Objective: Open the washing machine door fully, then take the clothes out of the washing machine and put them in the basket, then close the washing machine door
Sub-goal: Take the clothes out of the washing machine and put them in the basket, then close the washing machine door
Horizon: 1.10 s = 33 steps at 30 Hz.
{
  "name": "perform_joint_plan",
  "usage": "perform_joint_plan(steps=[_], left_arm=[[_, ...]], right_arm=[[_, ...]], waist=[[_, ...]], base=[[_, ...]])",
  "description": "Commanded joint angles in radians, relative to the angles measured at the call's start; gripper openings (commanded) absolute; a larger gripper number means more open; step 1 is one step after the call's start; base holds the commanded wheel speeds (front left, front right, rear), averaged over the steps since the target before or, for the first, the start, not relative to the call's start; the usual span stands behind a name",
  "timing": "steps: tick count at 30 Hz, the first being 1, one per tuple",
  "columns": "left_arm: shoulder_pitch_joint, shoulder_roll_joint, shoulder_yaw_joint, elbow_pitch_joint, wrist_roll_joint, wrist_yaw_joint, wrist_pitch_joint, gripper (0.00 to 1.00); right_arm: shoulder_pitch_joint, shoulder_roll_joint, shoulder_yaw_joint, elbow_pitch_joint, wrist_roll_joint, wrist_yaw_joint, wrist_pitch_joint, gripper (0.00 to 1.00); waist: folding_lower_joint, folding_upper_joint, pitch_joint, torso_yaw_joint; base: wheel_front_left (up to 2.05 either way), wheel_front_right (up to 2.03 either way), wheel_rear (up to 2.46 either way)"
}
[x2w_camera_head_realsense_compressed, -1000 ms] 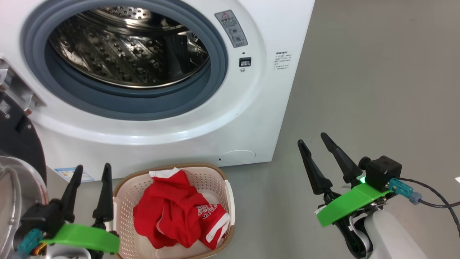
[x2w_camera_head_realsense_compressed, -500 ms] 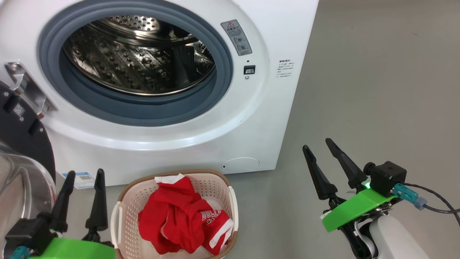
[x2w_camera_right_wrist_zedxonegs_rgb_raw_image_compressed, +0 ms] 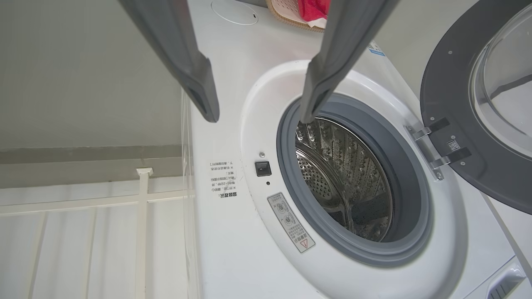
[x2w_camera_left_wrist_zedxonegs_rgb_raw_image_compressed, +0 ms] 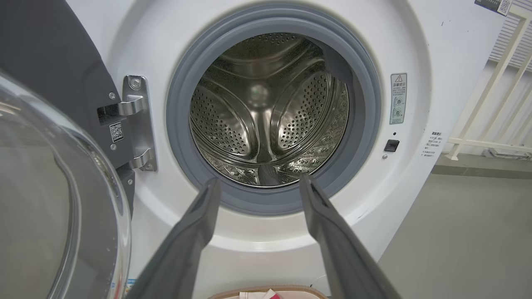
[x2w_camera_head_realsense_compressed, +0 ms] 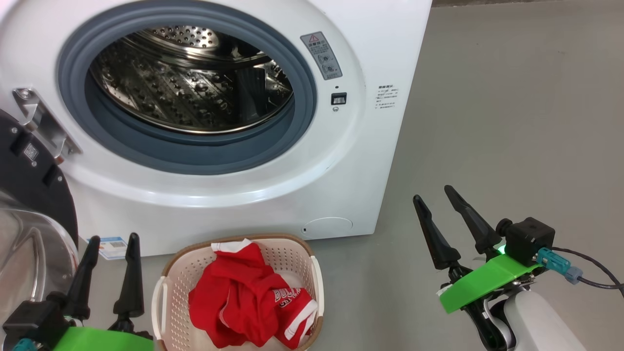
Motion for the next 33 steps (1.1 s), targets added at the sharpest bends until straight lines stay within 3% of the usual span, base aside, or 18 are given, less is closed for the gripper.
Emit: perform_joint_plan(steps=[1,33], left_arm=[[-0.014,0.026,0.038,-0.029,-0.003,0.010,-0.004,1.00],[-0.016,0.025,0.035,-0.030,-0.014,0.008,-0.014,1.00]], right_arm=[[0.011,-0.003,0.018,-0.028,-0.003,0.002,-0.008,1.00],[0.010,0.001,0.013,-0.036,-0.008,0.002,-0.008,1.00]], waist=[[0.0000,0.0000,-0.001,-0.001],[0.0000,0.0000,0.006,0.001]], base=[[0.00,0.00,0.00],[-0.01,0.01,0.00]])
